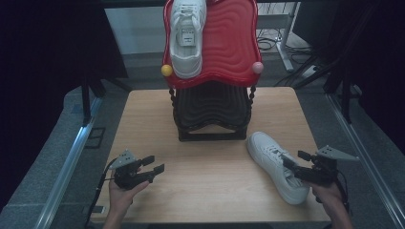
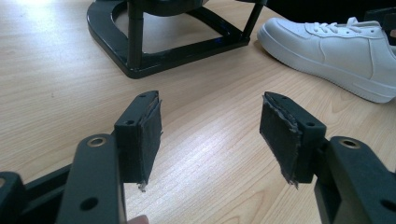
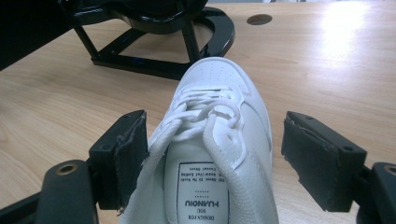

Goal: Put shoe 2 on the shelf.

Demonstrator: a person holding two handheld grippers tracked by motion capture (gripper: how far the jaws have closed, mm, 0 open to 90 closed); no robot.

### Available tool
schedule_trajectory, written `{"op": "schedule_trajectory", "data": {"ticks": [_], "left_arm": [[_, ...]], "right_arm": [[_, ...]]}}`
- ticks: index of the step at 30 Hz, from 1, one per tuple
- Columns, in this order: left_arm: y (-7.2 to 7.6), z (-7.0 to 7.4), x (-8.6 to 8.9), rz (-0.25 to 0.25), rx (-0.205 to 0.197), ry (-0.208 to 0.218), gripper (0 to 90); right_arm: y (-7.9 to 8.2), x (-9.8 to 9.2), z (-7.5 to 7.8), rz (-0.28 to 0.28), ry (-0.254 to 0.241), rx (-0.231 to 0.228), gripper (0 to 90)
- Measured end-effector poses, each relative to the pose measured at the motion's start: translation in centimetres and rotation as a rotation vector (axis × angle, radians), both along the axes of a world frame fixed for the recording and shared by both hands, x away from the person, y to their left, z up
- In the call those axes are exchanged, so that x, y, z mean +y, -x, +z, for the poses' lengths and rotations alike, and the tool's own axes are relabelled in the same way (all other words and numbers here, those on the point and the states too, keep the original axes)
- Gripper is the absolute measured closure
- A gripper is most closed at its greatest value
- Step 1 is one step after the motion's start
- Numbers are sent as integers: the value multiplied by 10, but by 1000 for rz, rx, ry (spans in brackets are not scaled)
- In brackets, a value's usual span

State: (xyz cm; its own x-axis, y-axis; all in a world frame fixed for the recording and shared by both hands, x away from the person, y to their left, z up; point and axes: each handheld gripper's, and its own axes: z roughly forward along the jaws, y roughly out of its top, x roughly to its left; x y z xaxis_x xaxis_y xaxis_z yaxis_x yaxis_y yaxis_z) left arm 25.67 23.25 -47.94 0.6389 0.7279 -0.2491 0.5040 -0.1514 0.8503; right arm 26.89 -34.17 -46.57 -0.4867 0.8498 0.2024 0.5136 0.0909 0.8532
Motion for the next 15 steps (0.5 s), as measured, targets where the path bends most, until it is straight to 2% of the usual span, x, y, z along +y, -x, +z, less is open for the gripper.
{"op": "schedule_trajectory", "data": {"ticks": [5, 7, 10, 15], "left_arm": [[0, -2, -2, -6, 5, -5, 391], [0, -1, -2, -6, 4, -4, 392], [0, -1, -2, -5, 5, 1, 392], [-1, -2, -3, -8, 7, -5, 392]], "right_arm": [[-1, -3, -2, 10, -8, -6, 235], [0, -7, -1, 9, -29, -9, 239], [-1, -12, -3, -9, -13, -4, 240], [-5, -9, -9, 2, 19, 20, 250]]}}
